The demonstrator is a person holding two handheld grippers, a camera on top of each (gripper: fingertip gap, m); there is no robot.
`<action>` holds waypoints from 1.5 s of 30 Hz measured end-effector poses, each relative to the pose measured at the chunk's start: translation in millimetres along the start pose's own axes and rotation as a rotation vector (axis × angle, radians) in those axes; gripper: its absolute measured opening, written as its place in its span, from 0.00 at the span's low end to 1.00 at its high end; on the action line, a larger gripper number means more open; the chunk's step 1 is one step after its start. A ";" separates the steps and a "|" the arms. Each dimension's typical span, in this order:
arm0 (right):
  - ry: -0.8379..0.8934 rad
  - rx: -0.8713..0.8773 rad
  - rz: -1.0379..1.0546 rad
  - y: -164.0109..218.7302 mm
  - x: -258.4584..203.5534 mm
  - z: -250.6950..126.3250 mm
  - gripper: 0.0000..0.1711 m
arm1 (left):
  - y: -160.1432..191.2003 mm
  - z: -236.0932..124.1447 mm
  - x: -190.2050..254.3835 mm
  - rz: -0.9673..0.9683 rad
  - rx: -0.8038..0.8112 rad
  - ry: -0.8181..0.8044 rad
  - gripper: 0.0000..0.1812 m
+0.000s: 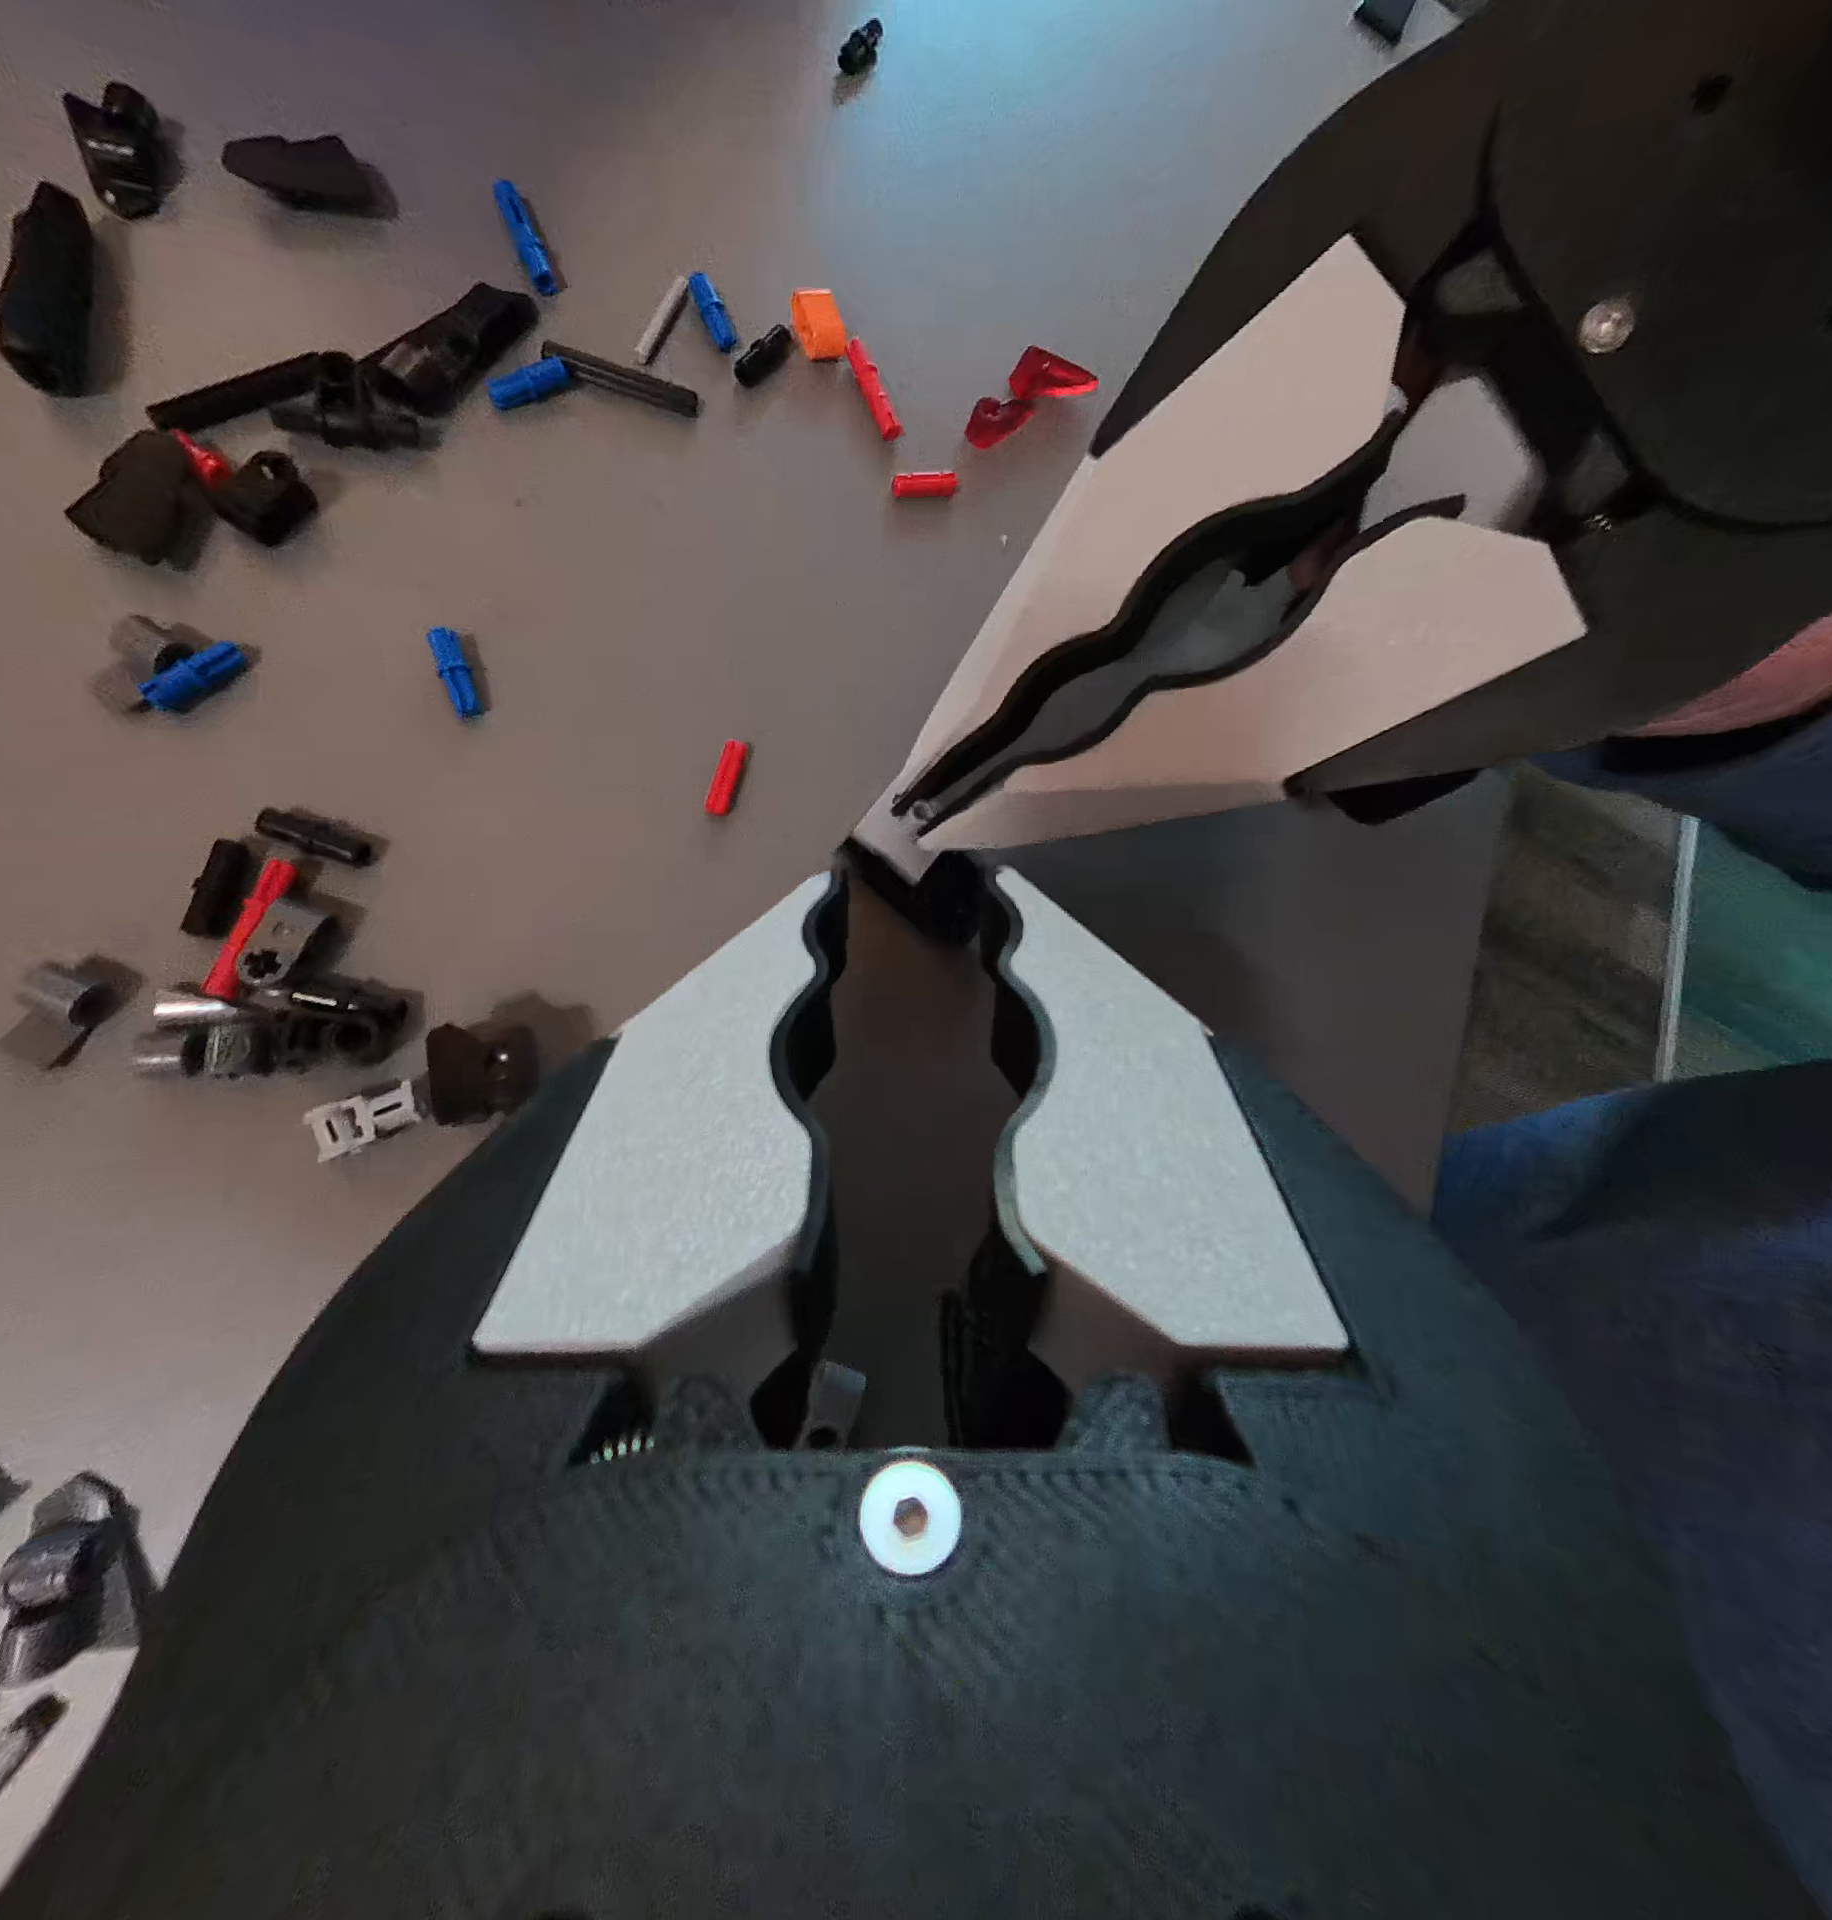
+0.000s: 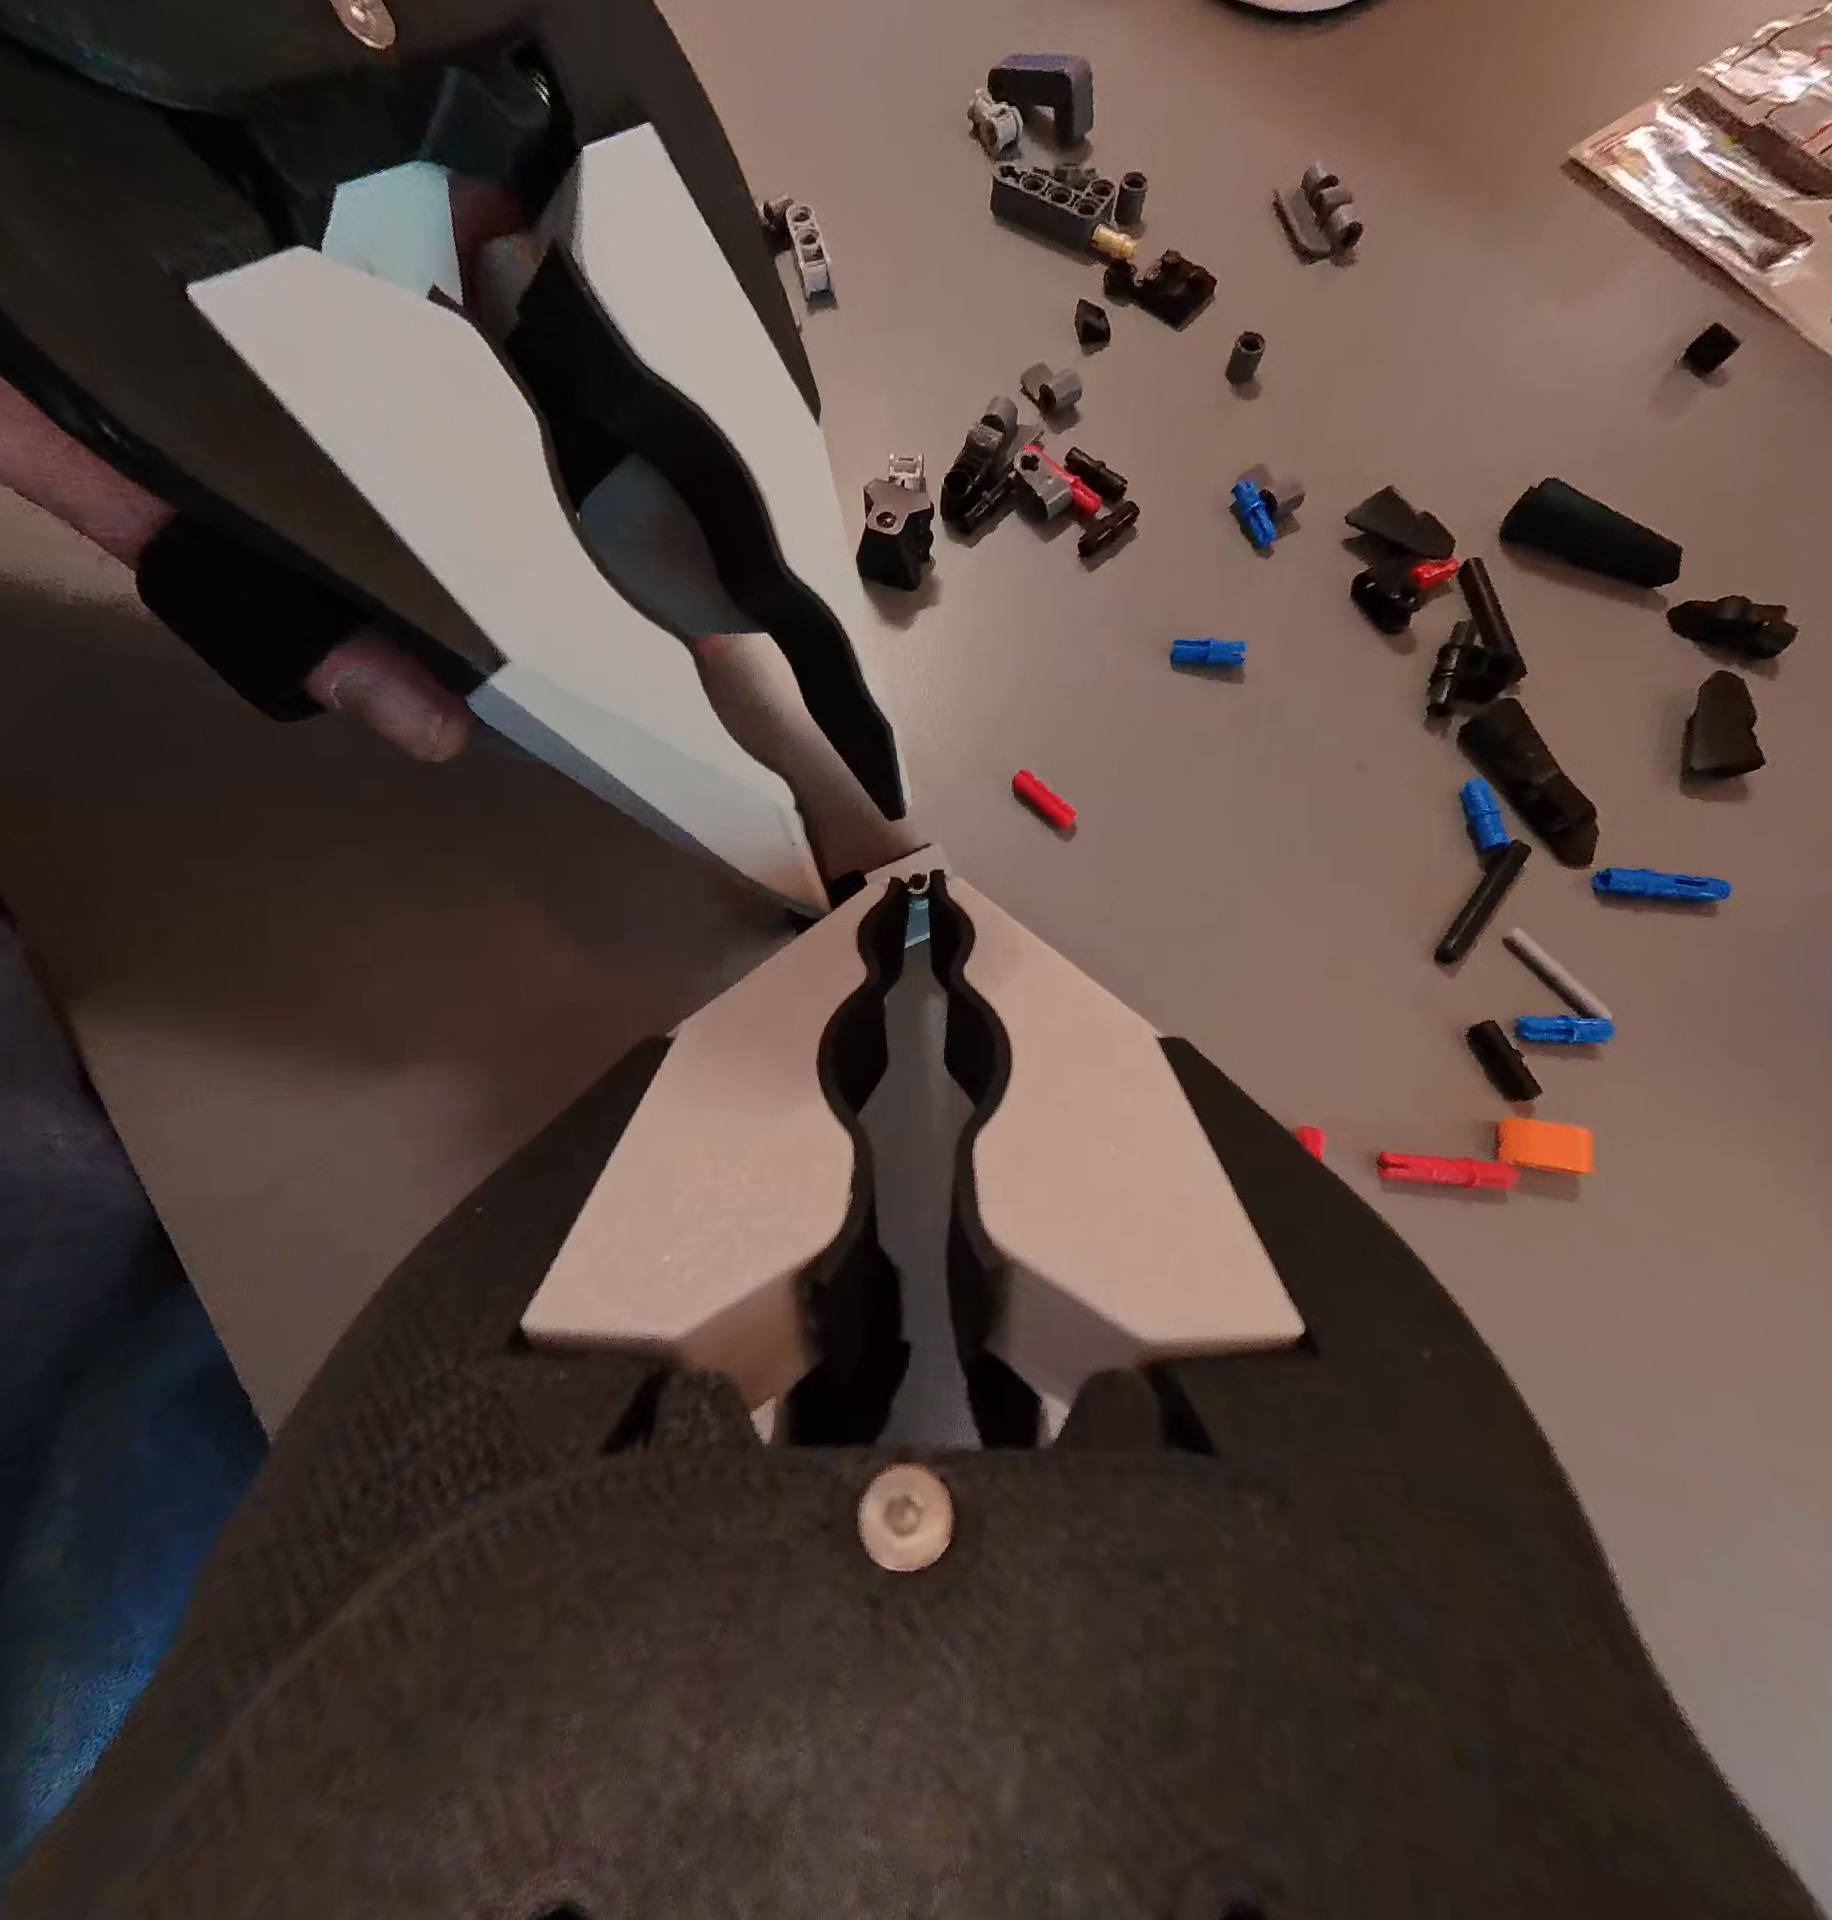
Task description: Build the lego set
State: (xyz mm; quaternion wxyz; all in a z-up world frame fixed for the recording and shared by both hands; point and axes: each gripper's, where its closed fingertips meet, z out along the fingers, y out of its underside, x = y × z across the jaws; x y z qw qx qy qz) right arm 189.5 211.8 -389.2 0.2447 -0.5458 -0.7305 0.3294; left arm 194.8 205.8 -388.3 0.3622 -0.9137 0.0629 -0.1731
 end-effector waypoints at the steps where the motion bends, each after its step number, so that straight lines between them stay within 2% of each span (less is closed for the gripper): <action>1: 0.003 0.002 0.004 0.0 -0.1 0.5 0.01 | 1.3 1.7 0.1 0.007 -0.008 -0.003 0.13; 7: 0.004 0.011 0.015 -1.6 -0.8 2.4 0.01 | 2.8 6.5 -1.1 0.055 -0.019 -0.016 0.10; 18: -0.024 0.022 0.146 -2.7 -1.4 2.9 0.01 | 3.5 7.2 -2.4 0.124 -0.022 -0.040 0.10; 30: -0.013 0.046 0.134 0.2 -0.8 -0.4 0.01 | 3.0 9.2 -2.4 0.163 -0.027 -0.046 0.12; 37: 0.050 0.023 0.152 0.7 -0.4 0.4 0.00 | 1.4 9.5 -2.3 0.180 -0.025 -0.048 0.12; 45: 0.056 0.051 0.164 1.2 -0.6 0.0 0.01 | -4.5 1.6 -5.7 0.049 0.006 0.042 0.06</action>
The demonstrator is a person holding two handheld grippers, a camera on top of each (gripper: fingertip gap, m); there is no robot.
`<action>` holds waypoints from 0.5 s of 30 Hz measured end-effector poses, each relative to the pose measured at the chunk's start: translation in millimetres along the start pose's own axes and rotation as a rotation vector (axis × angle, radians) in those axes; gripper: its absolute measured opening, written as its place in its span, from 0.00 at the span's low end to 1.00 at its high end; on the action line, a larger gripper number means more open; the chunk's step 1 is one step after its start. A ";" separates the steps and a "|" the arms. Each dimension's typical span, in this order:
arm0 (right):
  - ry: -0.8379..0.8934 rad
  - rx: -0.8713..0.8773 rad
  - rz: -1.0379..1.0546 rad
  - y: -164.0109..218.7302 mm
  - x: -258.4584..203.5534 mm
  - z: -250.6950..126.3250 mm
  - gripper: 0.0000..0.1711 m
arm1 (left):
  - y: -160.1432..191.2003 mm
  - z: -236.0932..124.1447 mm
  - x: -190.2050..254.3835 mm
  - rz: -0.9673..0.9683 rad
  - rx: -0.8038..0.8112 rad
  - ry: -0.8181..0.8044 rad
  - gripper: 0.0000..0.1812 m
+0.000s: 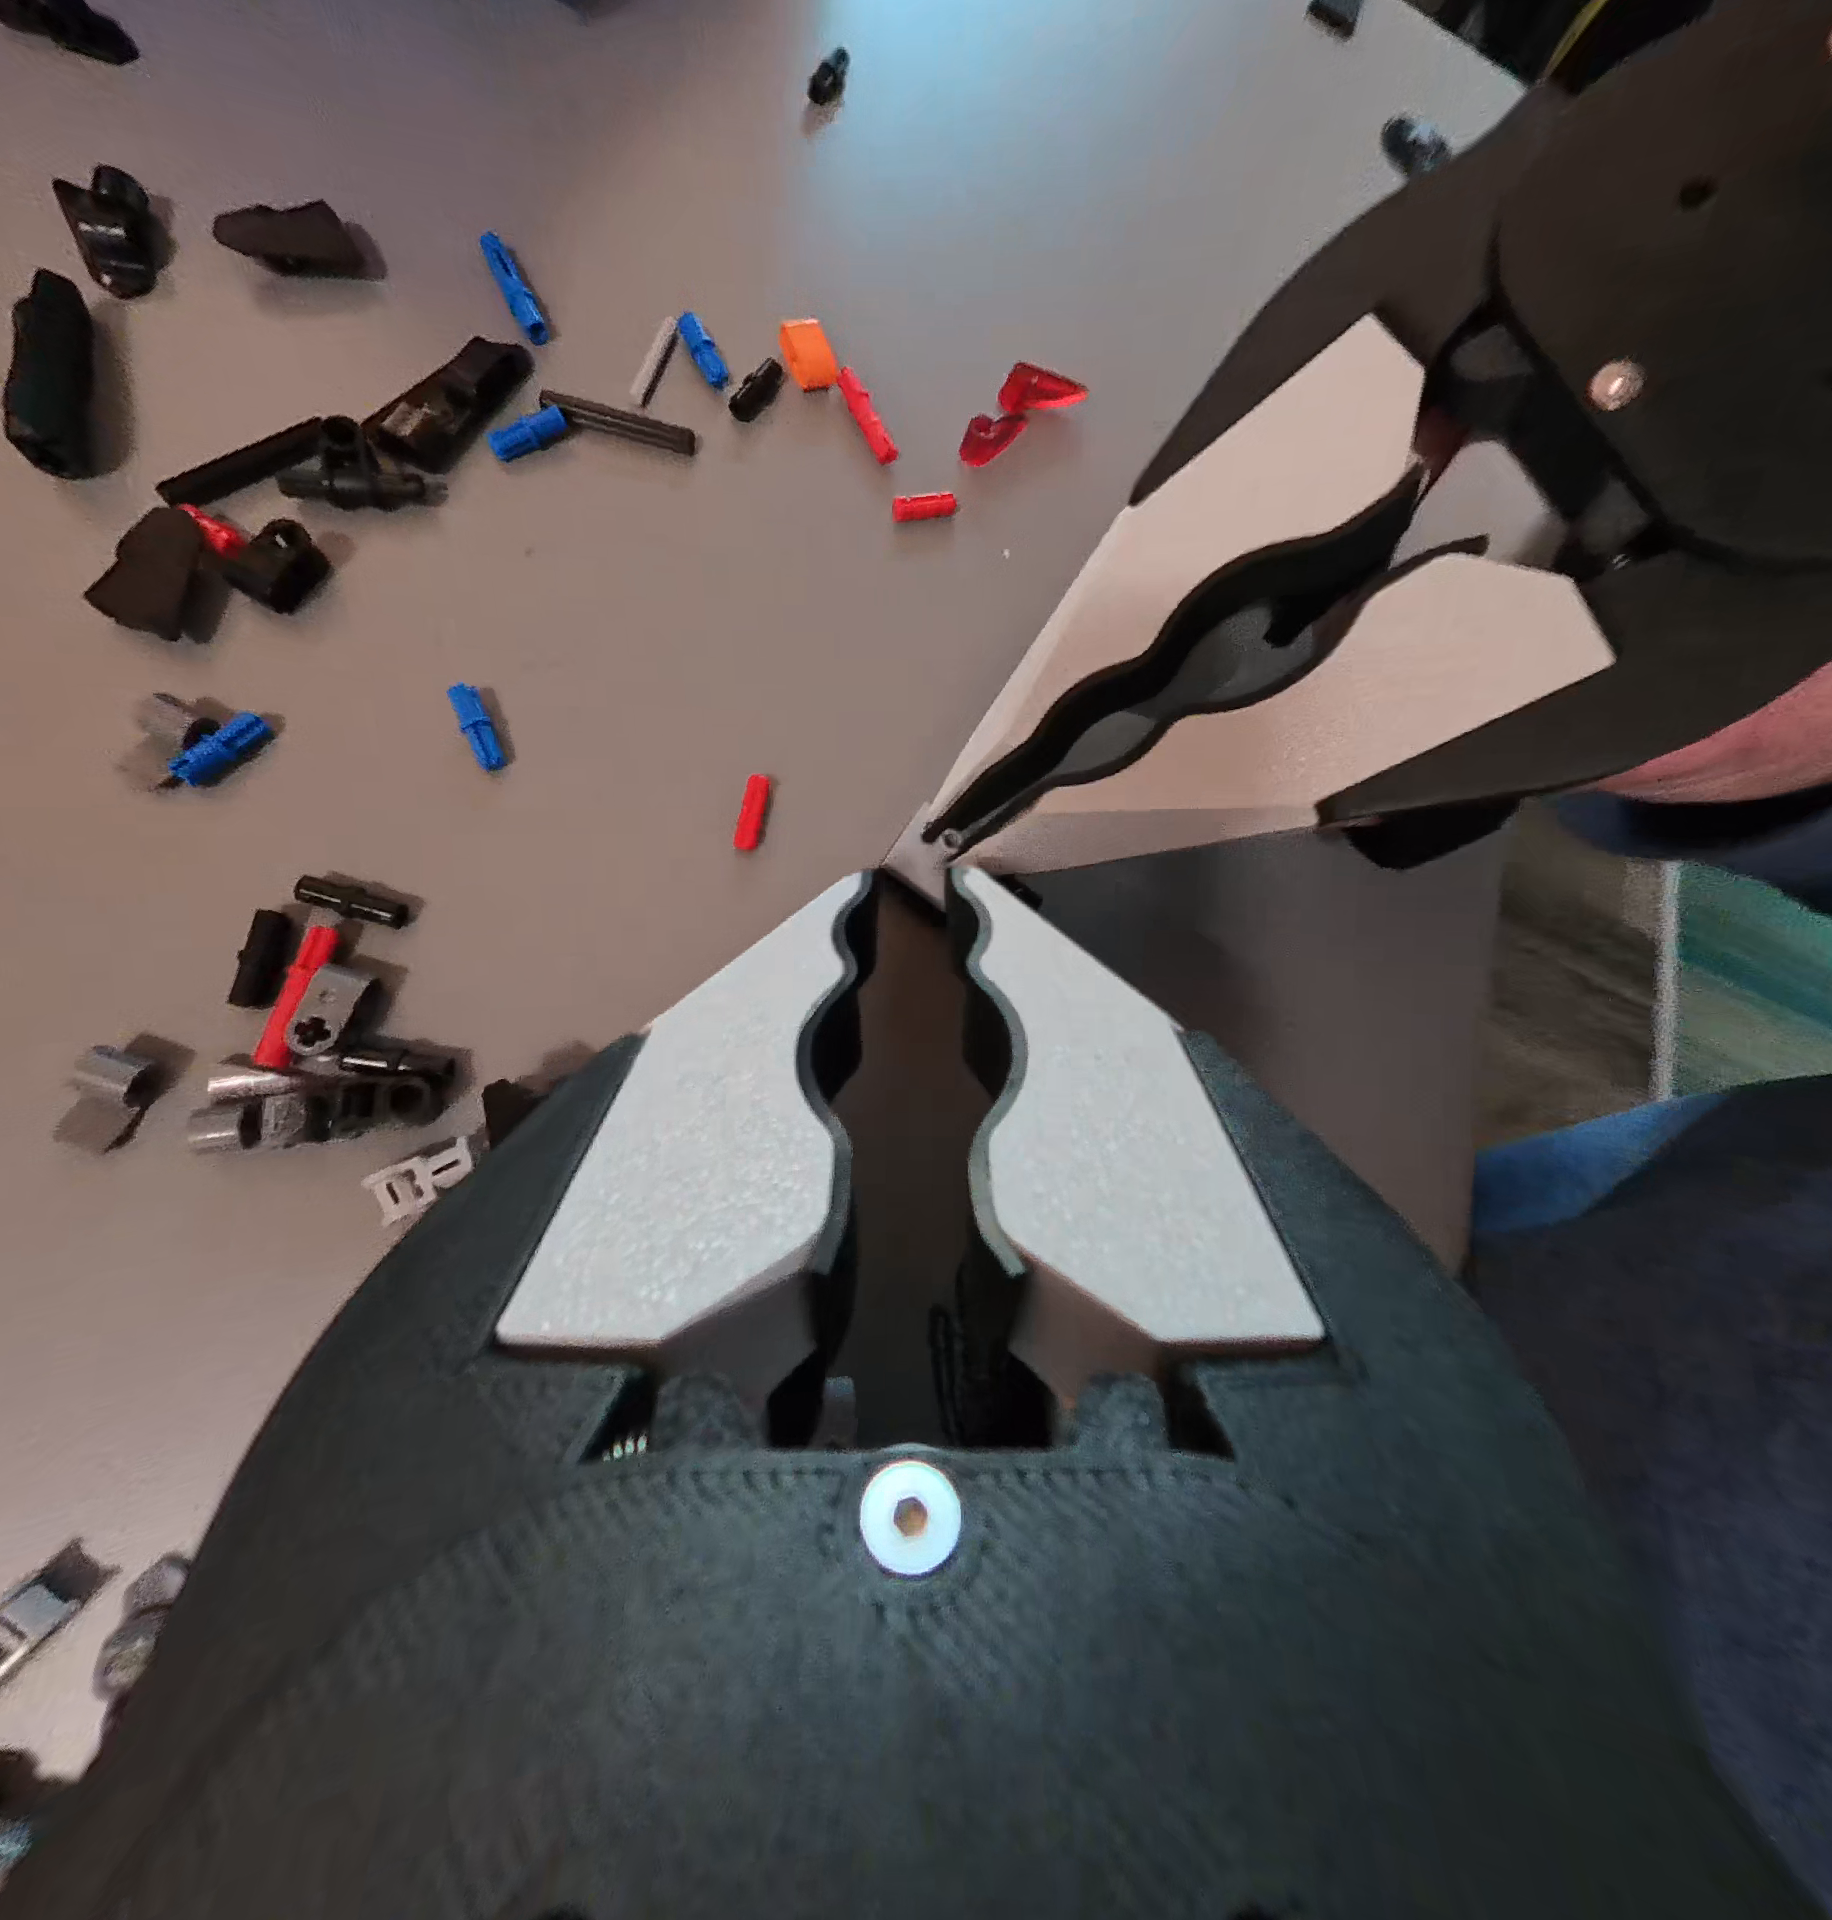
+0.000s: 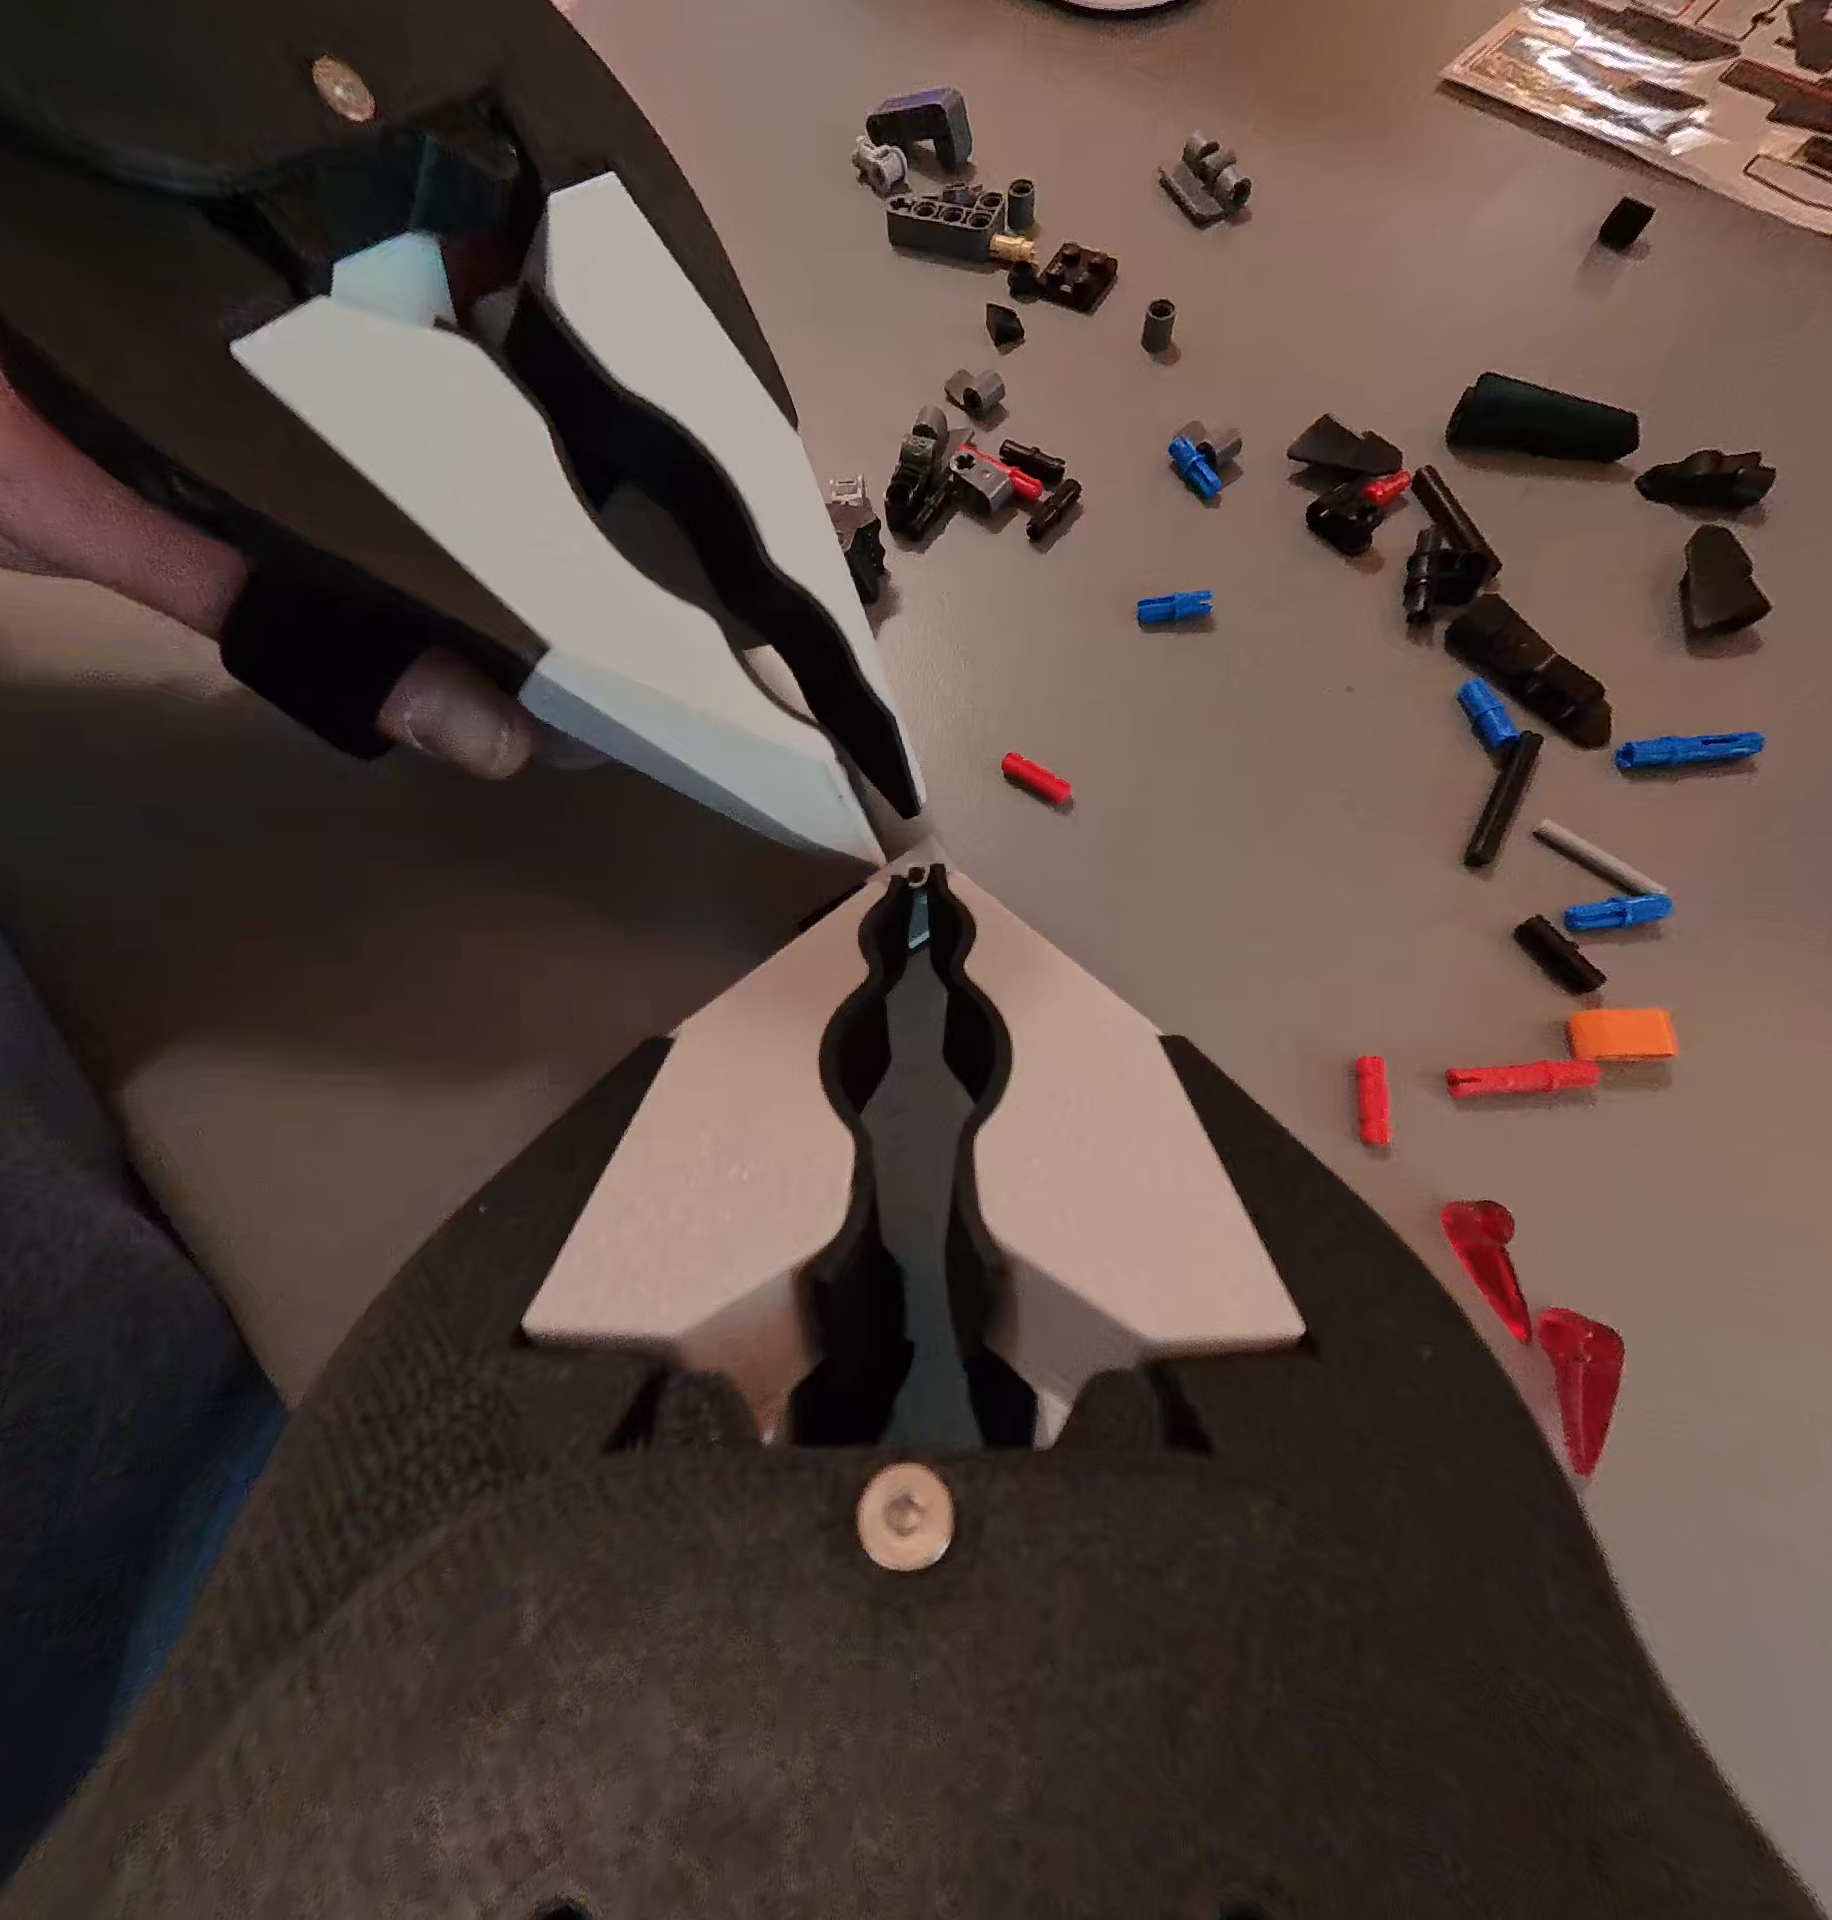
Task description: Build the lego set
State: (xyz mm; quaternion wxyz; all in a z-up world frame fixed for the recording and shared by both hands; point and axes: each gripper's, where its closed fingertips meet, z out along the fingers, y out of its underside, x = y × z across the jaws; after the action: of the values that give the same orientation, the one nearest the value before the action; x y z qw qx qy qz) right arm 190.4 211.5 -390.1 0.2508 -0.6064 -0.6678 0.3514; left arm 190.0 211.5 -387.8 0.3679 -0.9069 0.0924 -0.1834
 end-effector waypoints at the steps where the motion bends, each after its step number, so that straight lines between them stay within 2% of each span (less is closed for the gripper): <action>1: 0.003 -0.001 -0.007 -0.2 0.2 0.2 0.01 | -1.2 -0.3 0.1 -0.009 0.003 0.009 0.06; 6: 0.000 0.003 -0.010 -0.2 -1.3 0.8 0.01 | 1.4 3.9 -2.2 -0.032 -0.023 0.024 0.00; 15: -0.042 -0.001 0.055 0.4 -0.7 0.6 0.01 | 1.3 6.2 -3.0 0.063 -0.067 -0.007 0.00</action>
State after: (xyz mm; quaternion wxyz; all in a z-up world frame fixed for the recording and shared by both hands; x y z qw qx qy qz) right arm 190.3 210.7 -390.7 0.2267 -0.6170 -0.6563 0.3705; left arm 189.7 215.4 -393.6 0.3431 -0.9161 0.1256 -0.1653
